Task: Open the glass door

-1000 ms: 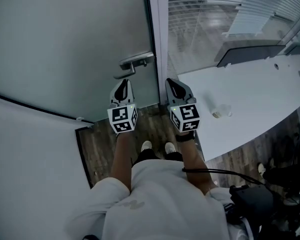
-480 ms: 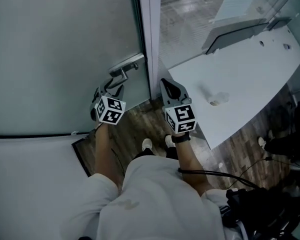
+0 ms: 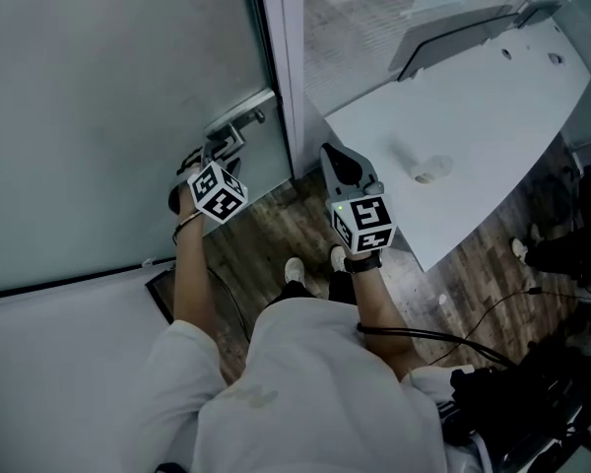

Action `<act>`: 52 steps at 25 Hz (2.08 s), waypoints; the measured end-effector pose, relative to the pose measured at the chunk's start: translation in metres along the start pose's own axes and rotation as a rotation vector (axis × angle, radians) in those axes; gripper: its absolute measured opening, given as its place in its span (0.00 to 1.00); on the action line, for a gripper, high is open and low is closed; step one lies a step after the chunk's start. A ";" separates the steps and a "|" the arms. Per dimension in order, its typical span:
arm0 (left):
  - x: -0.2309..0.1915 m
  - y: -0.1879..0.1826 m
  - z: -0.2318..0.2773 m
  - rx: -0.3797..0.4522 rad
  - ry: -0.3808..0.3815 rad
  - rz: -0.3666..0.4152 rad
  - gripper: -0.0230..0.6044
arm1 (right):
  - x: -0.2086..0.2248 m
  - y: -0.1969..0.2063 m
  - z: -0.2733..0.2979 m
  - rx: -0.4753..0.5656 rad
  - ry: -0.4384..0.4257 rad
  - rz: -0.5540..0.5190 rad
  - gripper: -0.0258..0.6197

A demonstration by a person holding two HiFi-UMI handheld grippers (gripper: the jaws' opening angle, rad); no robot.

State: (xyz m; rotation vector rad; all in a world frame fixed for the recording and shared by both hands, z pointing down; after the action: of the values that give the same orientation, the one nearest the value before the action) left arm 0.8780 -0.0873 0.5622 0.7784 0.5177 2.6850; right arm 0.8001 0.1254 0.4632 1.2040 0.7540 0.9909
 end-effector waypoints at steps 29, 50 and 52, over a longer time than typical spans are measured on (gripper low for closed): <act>0.018 0.010 0.036 0.133 -0.190 0.072 0.24 | -0.034 0.017 -0.010 -0.054 -0.045 -0.022 0.04; 0.085 0.010 -0.006 -0.136 -0.222 0.306 0.22 | -0.052 -0.016 -0.128 0.082 -0.161 -0.109 0.04; 0.098 0.012 -0.012 -0.171 -0.206 0.319 0.22 | -0.043 -0.009 -0.160 0.079 -0.187 -0.106 0.04</act>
State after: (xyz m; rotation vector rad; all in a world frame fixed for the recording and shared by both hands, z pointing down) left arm 0.7895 -0.0641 0.6016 1.1536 0.1195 2.8359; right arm 0.6422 0.1492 0.4178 1.2923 0.7062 0.7554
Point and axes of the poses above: the fingertips, and each gripper's own axes: z forward along the fingers, x to its right, y out of its underside, the point moved 5 cm from there along -z, backward along the fingers, and after that the axes turned 1 degree about -z, right-handed, at the moved point
